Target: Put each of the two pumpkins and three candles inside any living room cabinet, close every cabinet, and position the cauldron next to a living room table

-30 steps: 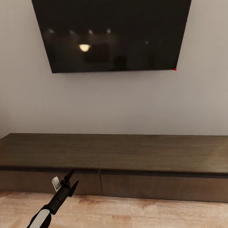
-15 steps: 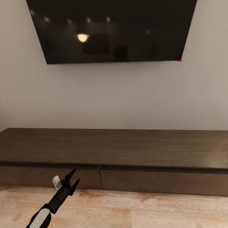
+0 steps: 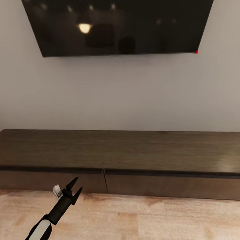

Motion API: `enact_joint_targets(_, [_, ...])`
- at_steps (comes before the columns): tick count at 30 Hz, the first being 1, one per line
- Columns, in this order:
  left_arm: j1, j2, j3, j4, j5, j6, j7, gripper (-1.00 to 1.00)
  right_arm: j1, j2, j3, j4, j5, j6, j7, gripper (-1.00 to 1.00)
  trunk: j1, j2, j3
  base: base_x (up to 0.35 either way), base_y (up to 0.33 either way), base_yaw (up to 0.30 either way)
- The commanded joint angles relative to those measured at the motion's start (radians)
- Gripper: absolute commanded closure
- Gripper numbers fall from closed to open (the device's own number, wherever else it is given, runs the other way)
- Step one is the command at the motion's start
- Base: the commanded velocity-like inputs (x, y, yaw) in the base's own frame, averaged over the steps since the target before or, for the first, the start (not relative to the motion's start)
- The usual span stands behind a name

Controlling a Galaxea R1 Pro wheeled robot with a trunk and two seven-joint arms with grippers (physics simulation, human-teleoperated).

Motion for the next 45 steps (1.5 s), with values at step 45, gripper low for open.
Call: enact_joint_targets(45, [0.001, -0.010, -0.119, -0.035, -0.170, -0.097, -0.147, -1.00, -0.003, 0.030, -0.235, -0.194, 0.009, 0.144, 0.200, -1.00, 0.010, -0.006, -0.090, 0.000, 0.000, 0.000])
